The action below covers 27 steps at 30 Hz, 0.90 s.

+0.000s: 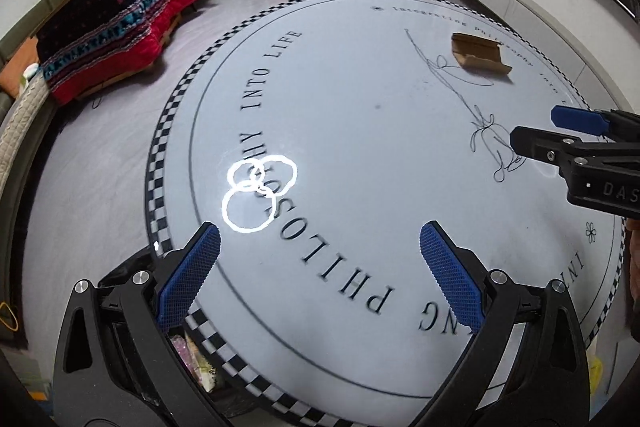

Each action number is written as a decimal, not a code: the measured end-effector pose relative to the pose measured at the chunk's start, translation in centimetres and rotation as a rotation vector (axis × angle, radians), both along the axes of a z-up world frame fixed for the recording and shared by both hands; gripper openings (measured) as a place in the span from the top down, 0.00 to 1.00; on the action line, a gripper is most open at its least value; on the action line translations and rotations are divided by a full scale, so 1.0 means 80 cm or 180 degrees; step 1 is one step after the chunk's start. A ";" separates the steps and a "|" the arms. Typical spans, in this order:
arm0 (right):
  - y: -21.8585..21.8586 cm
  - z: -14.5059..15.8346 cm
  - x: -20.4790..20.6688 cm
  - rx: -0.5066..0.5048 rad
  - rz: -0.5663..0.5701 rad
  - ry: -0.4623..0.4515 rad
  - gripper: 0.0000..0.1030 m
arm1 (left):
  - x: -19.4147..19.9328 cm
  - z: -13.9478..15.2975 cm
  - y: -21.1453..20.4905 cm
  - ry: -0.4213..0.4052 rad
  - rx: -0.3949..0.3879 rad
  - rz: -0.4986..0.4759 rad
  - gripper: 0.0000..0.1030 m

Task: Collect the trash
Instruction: 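Close the right tool on the edge of the torn cardboard piece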

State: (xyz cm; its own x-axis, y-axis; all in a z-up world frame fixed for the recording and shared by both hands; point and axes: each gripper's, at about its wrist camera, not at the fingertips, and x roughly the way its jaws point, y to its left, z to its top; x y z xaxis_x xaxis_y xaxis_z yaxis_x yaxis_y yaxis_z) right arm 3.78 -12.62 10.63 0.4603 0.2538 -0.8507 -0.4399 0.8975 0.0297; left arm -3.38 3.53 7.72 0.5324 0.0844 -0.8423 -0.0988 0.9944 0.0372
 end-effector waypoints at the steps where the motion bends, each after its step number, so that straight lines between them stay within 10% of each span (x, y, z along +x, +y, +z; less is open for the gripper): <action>1: -0.006 -0.001 0.009 -0.0007 -0.0023 0.0003 0.26 | 0.010 -0.001 -0.009 0.0014 0.0003 -0.0044 0.06; 17: -0.039 -0.058 0.164 -0.0652 0.0051 -0.0069 0.28 | 0.128 -0.037 -0.078 0.0227 -0.0028 -0.0483 0.06; 27: -0.048 -0.098 0.239 -0.0568 0.0250 0.0330 0.63 | 0.157 -0.048 -0.060 0.0264 -0.0198 -0.0461 0.06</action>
